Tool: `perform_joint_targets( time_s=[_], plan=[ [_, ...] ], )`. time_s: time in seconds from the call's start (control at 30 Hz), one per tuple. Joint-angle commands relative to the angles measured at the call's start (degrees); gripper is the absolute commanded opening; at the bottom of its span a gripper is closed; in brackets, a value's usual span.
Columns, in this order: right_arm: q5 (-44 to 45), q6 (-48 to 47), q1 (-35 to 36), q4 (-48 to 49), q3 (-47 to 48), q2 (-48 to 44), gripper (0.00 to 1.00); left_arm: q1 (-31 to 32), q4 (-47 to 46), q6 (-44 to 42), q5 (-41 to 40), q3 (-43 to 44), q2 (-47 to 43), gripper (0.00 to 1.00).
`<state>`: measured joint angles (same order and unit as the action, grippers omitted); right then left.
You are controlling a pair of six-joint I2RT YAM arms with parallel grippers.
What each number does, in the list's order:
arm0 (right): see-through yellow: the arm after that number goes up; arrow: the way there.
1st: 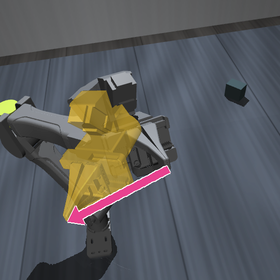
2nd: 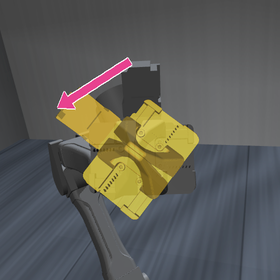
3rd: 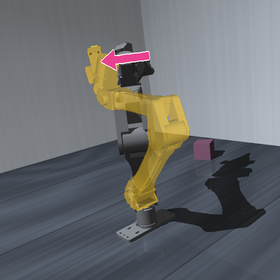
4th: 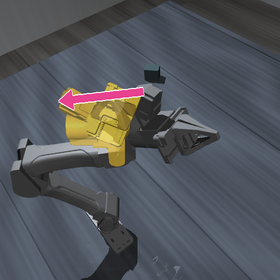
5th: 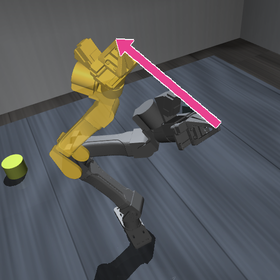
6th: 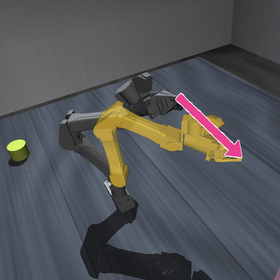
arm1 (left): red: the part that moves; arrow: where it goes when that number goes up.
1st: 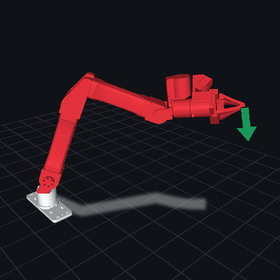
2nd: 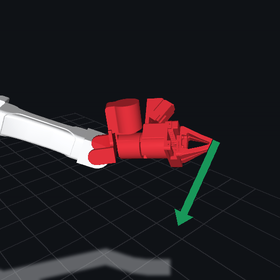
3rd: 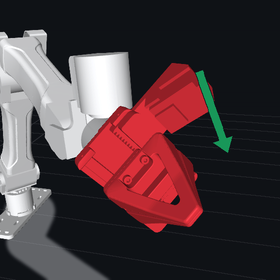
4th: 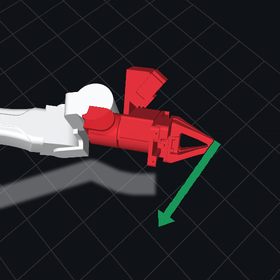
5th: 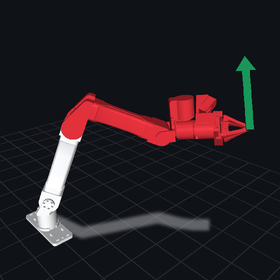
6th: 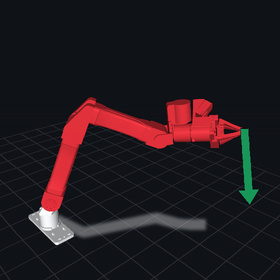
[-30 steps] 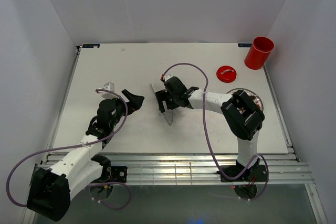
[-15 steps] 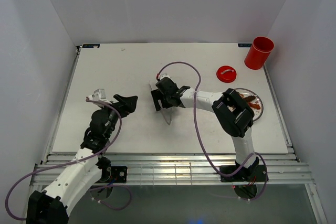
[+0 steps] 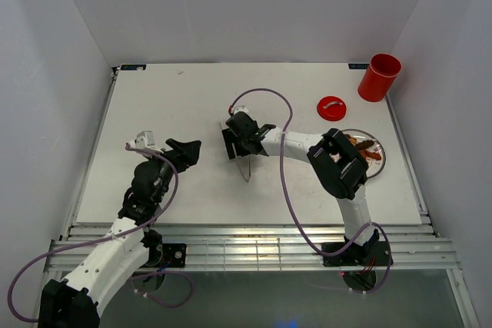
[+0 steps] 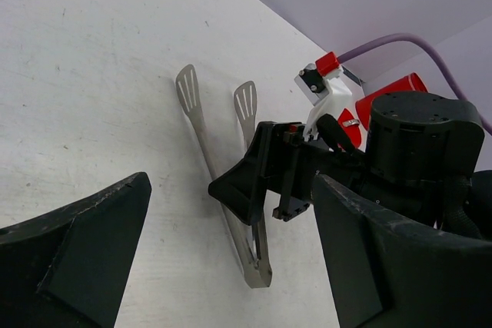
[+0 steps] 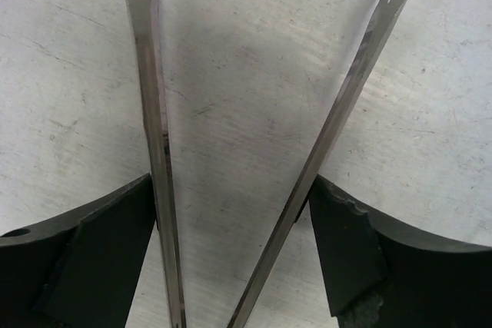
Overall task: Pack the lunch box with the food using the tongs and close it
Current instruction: Pick up the clamp at the center of the board, then pick up the fake food from the plate.
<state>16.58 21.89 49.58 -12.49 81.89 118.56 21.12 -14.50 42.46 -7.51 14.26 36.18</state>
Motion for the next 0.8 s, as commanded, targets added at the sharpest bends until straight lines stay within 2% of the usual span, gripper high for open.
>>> perform_joint_targets(
  time_s=[0.0,0.17,0.27,0.37,0.5,0.6,0.77],
  plan=[
    [-0.05,-0.09,0.16,-2.19,-1.54,0.36,0.79,0.23,-1.05,-0.45,0.65,-0.11,1.16,0.96],
    [-0.76,-4.21,0.08,-1.22,-7.0,-7.18,0.66,0.67,-1.06,0.87,5.91,3.56,7.65,0.96],
    [-1.63,-7.03,-0.36,-2.27,-9.02,-12.45,0.61,2.16,-0.18,1.57,6.28,6.21,10.82,0.94],
    [-5.23,-10.98,-2.2,-6.3,-8.5,-16.94,0.61,3.22,-0.17,2.19,7.15,6.22,13.11,0.94],
    [-9.63,-14.5,-5.28,-12.98,-5.78,-20.91,0.58,6.82,-0.18,-2.28,4.17,4.64,18.9,0.94],
    [-13.58,-16.17,-9.58,-18.0,-3.06,-23.11,0.58,8.66,-0.18,-3.86,5.22,6.12,21.2,0.94],
    [-15.61,-17.49,-16.53,-22.48,-1.73,-27.15,0.58,12.36,-0.44,-7.38,2.24,6.04,19.54,0.94]
  ],
)
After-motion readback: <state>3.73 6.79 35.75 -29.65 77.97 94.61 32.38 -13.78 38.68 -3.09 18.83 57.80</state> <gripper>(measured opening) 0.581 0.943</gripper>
